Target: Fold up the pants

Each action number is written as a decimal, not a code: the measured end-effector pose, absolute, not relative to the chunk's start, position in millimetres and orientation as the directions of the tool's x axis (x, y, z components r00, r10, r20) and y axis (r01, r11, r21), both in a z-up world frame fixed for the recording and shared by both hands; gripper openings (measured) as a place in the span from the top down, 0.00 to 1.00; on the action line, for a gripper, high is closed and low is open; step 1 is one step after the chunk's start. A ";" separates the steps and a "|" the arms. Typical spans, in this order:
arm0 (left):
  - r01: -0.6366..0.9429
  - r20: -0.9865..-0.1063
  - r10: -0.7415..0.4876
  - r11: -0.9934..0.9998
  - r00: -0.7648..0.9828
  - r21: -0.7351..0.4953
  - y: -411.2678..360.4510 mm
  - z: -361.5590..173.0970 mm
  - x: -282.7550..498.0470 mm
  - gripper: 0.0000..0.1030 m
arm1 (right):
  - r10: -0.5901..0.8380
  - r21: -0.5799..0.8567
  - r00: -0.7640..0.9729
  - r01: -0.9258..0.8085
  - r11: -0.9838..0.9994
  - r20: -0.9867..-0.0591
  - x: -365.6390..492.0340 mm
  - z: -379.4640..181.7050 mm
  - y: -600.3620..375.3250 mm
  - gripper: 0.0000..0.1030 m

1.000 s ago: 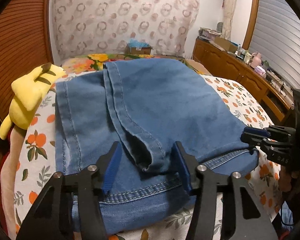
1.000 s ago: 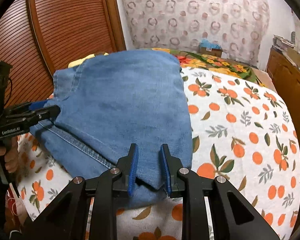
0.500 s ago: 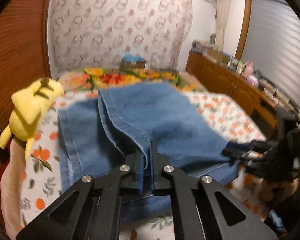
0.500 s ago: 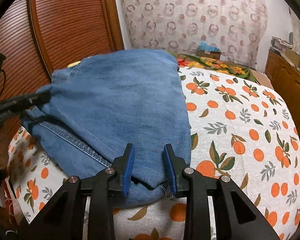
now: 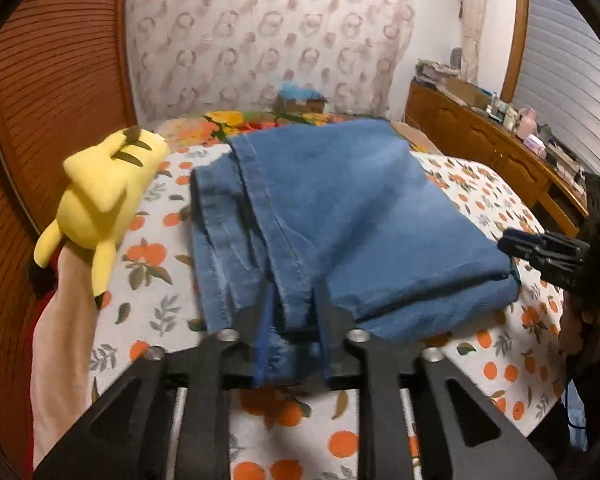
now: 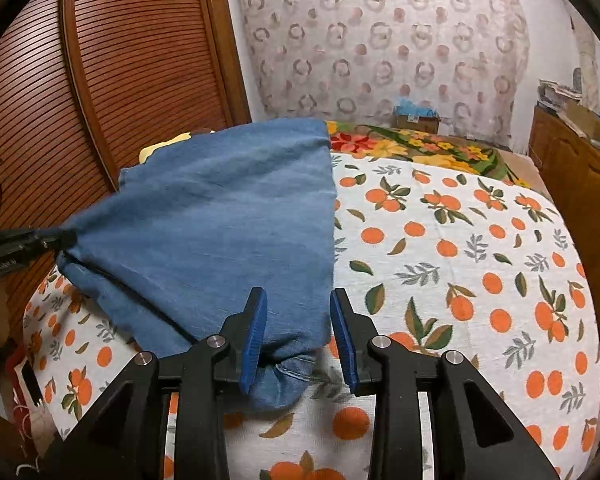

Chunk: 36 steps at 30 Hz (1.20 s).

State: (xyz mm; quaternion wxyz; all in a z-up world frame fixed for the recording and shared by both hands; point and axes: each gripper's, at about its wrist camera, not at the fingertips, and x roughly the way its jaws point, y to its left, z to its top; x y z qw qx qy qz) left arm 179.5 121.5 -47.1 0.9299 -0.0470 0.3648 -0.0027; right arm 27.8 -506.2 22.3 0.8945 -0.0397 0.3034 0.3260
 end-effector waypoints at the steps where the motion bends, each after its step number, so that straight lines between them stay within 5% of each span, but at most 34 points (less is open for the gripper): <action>1: -0.035 -0.670 -0.036 0.995 0.742 -0.092 124.6 -44.4 179.8 0.68 | 0.557 0.125 0.604 -0.607 0.785 -0.570 28.6 24.1 -503.7 0.67; 4: -0.043 -0.650 -0.028 0.995 0.759 -0.093 129.9 -36.2 182.2 0.55 | 0.565 0.136 0.595 -0.610 0.780 -0.572 31.4 27.0 -503.4 0.67; 20: 0.055 -0.659 -0.042 0.998 0.751 -0.001 146.3 -27.4 288.5 0.54 | 0.599 0.131 0.534 -0.672 0.729 -0.597 34.0 26.1 -458.3 0.67; 31: 0.037 -0.733 -0.104 0.994 0.672 -0.107 173.2 -49.3 357.5 0.54 | 0.561 0.050 0.557 -0.680 0.731 -0.612 35.6 16.4 -445.1 0.66; 35: 0.056 -0.720 -0.095 0.995 0.687 -0.078 167.6 -44.3 352.8 0.90 | 0.569 0.065 0.549 -0.683 0.728 -0.612 37.0 14.3 -447.5 0.66; 36: 0.062 -0.709 -0.098 0.995 0.698 -0.076 166.9 -40.7 349.7 0.92 | 0.568 0.062 0.550 -0.682 0.728 -0.612 36.7 14.2 -447.4 0.66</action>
